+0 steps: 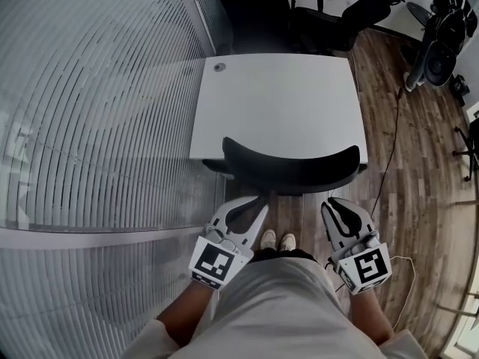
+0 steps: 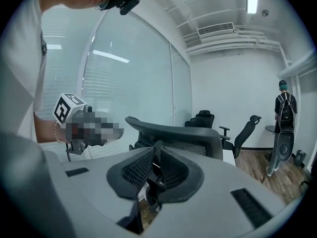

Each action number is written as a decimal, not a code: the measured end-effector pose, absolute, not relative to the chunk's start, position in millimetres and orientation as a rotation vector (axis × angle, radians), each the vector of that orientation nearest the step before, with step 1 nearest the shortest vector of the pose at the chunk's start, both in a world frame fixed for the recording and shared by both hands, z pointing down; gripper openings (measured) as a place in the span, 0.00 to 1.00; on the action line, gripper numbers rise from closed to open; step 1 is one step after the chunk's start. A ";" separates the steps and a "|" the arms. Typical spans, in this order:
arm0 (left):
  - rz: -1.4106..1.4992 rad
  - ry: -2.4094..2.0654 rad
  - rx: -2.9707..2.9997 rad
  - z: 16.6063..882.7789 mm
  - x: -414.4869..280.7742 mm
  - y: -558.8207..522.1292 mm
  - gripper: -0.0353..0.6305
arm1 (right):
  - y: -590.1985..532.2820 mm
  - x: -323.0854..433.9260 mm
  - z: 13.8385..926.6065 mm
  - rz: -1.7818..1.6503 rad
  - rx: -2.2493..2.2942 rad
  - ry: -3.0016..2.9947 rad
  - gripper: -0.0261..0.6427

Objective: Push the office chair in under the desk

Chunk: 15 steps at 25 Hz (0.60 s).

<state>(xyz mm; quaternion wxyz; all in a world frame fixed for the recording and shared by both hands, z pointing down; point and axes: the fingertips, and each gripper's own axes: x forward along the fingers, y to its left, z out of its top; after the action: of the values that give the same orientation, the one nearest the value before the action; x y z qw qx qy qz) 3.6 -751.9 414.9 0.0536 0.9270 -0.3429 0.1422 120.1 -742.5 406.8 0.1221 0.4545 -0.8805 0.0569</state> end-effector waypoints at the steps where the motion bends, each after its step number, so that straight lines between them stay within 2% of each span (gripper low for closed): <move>1: 0.384 -1.036 2.822 407.2 6.4 -748.9 0.15 | -739.4 115.9 400.7 0.161 1.320 -2.587 0.13; 7: 0.120 -0.988 2.811 372.2 13.9 -732.0 0.10 | -726.1 89.7 376.8 0.149 1.300 -2.680 0.10; 15: 0.005 -0.960 2.800 336.1 28.1 -724.6 0.10 | -721.9 78.1 342.4 0.141 1.336 -2.737 0.08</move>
<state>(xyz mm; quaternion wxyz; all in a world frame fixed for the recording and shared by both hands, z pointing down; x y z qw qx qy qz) 28.1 -724.6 336.1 0.0905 0.9421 -0.3228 0.0017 78.1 -721.9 342.4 0.0465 0.4378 -0.8967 0.0463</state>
